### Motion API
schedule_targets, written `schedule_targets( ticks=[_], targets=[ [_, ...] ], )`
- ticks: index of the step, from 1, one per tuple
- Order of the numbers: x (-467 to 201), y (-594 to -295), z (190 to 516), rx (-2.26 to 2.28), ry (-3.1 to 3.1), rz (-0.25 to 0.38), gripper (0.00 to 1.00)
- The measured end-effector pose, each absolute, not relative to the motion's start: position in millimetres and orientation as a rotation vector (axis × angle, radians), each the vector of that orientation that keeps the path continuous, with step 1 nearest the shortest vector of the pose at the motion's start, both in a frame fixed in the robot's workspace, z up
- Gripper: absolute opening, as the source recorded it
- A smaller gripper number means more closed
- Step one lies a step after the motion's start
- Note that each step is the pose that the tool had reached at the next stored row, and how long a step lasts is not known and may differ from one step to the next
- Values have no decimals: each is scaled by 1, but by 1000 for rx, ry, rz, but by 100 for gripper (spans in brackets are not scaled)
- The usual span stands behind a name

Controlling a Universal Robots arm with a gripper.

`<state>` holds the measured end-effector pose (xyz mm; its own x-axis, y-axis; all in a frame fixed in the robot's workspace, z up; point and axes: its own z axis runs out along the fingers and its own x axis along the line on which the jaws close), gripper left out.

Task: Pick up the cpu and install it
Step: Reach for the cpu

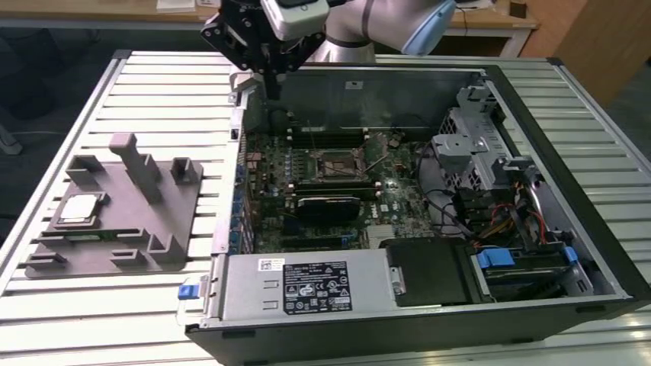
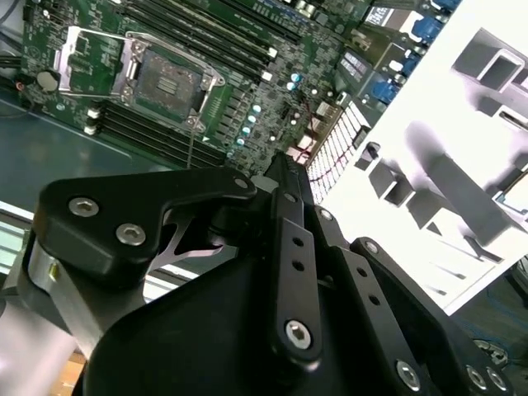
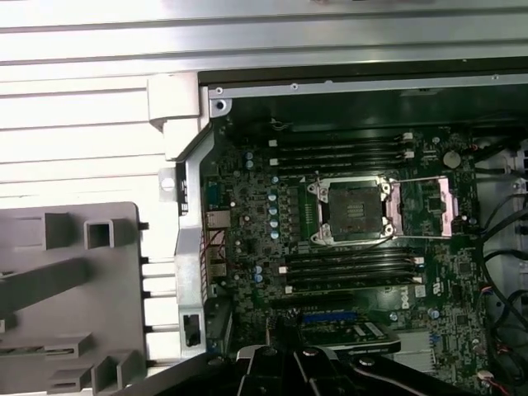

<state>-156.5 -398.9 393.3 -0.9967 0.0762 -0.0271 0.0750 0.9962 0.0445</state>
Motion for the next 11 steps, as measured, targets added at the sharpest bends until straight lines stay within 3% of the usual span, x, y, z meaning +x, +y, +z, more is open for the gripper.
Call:
schedule_targets(
  ticks=[11],
  targets=[
    [-175,-399,393,118,3109,68,11]
  ],
)
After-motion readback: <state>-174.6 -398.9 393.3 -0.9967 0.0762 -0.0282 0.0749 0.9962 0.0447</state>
